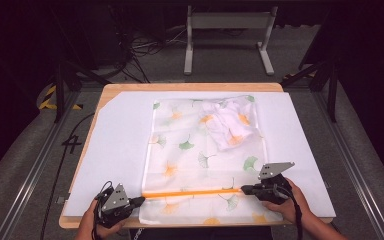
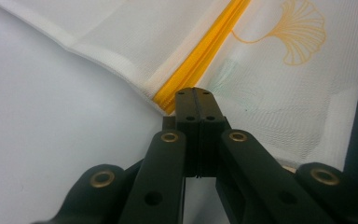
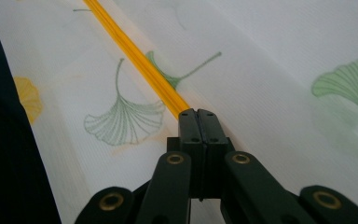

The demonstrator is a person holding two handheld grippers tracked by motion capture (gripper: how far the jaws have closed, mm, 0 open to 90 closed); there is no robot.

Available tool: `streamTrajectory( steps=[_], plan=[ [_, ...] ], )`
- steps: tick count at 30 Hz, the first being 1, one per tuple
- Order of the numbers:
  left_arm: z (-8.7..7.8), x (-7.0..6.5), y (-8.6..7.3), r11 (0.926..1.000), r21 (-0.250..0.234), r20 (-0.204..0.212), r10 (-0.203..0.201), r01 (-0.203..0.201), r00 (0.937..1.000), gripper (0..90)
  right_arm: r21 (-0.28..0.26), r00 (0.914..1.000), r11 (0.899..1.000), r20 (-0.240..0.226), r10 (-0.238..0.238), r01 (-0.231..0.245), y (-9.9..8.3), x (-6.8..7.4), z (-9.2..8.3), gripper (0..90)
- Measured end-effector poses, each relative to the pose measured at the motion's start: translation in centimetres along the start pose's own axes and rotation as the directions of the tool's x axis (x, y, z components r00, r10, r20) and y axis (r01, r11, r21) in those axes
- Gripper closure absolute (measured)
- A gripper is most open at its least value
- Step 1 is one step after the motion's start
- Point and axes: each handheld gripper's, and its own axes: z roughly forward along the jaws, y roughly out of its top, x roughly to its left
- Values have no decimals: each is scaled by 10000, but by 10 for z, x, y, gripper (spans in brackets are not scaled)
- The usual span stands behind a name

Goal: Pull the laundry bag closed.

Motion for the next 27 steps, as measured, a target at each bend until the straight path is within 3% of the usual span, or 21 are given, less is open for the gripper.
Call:
streamTrajectory(
  steps=[12, 27],
  plan=[
    [0, 0, 0, 10000, 10, -14, 15, -15, 10000, 900, -219, 9982, 9987, 379, 457, -449, -19, -10, -17, 900],
    [0, 0, 0, 10000, 12, -5, 38, -38, 10000, 900, -455, 9952, 9951, 382, 897, -879, -34, -17, -27, 900]
  ],
)
